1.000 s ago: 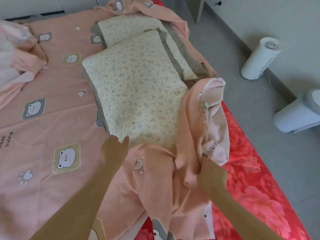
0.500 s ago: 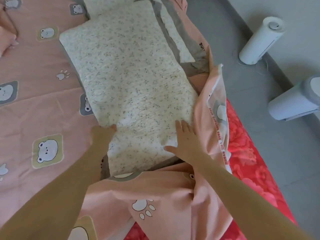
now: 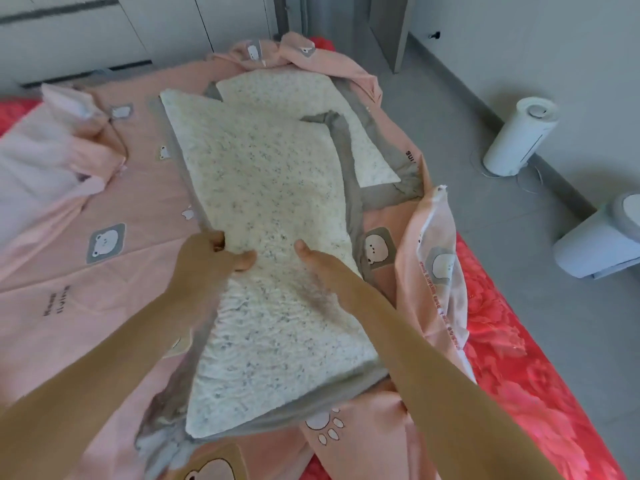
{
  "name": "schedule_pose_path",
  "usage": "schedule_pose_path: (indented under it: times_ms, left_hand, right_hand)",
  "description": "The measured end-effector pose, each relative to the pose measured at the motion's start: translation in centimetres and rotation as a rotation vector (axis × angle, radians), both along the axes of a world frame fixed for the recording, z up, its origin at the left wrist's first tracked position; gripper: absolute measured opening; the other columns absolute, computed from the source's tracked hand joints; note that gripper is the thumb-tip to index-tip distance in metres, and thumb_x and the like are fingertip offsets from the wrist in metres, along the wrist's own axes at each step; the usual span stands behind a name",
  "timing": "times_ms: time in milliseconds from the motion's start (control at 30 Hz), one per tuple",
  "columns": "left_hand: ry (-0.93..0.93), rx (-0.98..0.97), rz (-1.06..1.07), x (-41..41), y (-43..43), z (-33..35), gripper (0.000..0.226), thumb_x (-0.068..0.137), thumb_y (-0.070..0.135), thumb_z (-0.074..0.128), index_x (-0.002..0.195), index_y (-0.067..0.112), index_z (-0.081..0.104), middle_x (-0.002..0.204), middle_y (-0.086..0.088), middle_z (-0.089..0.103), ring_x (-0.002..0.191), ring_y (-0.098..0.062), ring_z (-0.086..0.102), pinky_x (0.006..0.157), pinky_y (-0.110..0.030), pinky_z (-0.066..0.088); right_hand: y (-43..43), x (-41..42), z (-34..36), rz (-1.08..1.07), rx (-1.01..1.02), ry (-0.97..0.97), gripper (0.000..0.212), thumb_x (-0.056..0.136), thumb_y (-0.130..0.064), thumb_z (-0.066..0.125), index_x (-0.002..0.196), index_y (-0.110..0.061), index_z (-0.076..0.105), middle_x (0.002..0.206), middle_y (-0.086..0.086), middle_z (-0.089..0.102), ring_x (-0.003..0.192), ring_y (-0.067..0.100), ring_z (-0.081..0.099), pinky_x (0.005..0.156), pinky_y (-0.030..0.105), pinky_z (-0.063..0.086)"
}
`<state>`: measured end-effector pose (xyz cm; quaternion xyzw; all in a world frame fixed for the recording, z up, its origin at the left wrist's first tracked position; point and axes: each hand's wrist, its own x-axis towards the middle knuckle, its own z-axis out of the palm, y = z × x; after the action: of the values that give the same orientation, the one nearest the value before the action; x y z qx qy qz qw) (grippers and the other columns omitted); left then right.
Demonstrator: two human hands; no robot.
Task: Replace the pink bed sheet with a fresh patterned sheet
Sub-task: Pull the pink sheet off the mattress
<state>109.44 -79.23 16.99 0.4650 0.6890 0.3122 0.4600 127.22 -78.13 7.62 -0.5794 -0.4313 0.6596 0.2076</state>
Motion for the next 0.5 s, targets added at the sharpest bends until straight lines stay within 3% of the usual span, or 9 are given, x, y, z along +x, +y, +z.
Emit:
schedule_pose_path:
  times_ms: [67, 167, 233, 267, 333, 433, 500]
  left_hand:
    - [0.026, -0.038, -0.045, 0.3, -1.2, 0.9, 0.013, 0.073, 0.005, 0.077, 0.085, 0.007, 0.071, 0.086, -0.004, 0.073, 0.083, -0.02, 0.069, 0.081, -0.035, 0.054]
    - [0.049, -0.077, -0.047, 0.9, -2.0, 2.0, 0.012, 0.077, 0.005, 0.074, 0.071, 0.004, 0.063, 0.079, -0.008, 0.067, 0.072, -0.022, 0.063, 0.062, -0.029, 0.048]
    - [0.092, -0.06, -0.039, 1.8, -2.8, 2.8, 0.036, 0.077, 0.002, 0.071, 0.055, 0.009, 0.043, 0.057, -0.007, 0.046, 0.055, -0.02, 0.047, 0.057, -0.03, 0.038]
    - [0.124, -0.059, -0.036, 2.5, -3.5, 3.1, 0.046, 0.078, 0.0, 0.069, 0.05, 0.013, 0.033, 0.048, -0.003, 0.034, 0.048, -0.019, 0.037, 0.055, -0.03, 0.032]
    - [0.188, -0.041, -0.02, 3.8, -4.7, 3.6, 0.055, 0.077, -0.001, 0.066, 0.047, 0.017, 0.023, 0.035, 0.009, 0.019, 0.037, -0.014, 0.026, 0.052, -0.027, 0.027]
    - [0.157, 0.033, 0.001, 5.3, -6.4, 5.2, 0.056, 0.076, -0.001, 0.067, 0.047, 0.018, 0.023, 0.037, 0.008, 0.02, 0.048, -0.02, 0.032, 0.056, -0.034, 0.04]
    - [0.12, 0.117, 0.004, 6.7, -6.5, 7.1, 0.053, 0.076, 0.003, 0.068, 0.048, 0.018, 0.025, 0.048, -0.001, 0.027, 0.057, -0.021, 0.038, 0.058, -0.038, 0.044]
  right_hand:
    - [-2.3, -1.7, 2.5, 0.043, 0.083, 0.134, 0.103, 0.065, -0.078, 0.059, 0.147, -0.023, 0.027, 0.144, -0.013, 0.037, 0.129, 0.009, 0.039, 0.102, 0.02, 0.038]
    - [-6.0, -1.7, 5.0, 0.148, 0.19, 0.103, 0.084, 0.068, -0.056, 0.076, 0.138, -0.031, 0.038, 0.13, -0.015, 0.053, 0.117, 0.005, 0.051, 0.097, 0.025, 0.046]
    - [-7.8, -1.7, 6.3, 0.147, 0.277, -0.097, 0.05, 0.067, -0.053, 0.076, 0.105, -0.025, 0.06, 0.096, -0.014, 0.064, 0.087, 0.004, 0.06, 0.076, 0.02, 0.049]
    - [-8.7, -1.8, 6.9, 0.124, 0.342, -0.245, 0.036, 0.069, -0.05, 0.071, 0.081, -0.019, 0.058, 0.074, -0.011, 0.06, 0.069, 0.005, 0.056, 0.062, 0.018, 0.044]
    - [-10.2, -2.6, 7.5, 0.043, 0.546, -0.481, 0.038, 0.072, -0.049, 0.053, 0.058, -0.016, 0.038, 0.052, -0.006, 0.041, 0.05, 0.011, 0.04, 0.048, 0.021, 0.029]
    - [-12.8, -2.2, 8.8, -0.117, 0.871, -0.669, 0.032, 0.079, -0.039, 0.038, 0.059, -0.016, 0.03, 0.044, -0.002, 0.033, 0.041, 0.013, 0.03, 0.042, 0.024, 0.016]
    - [-13.5, -1.3, 11.1, -0.16, 0.876, -0.682, 0.037, 0.08, -0.044, 0.022, 0.062, -0.014, 0.035, 0.048, 0.004, 0.04, 0.046, 0.017, 0.035, 0.048, 0.027, 0.021]
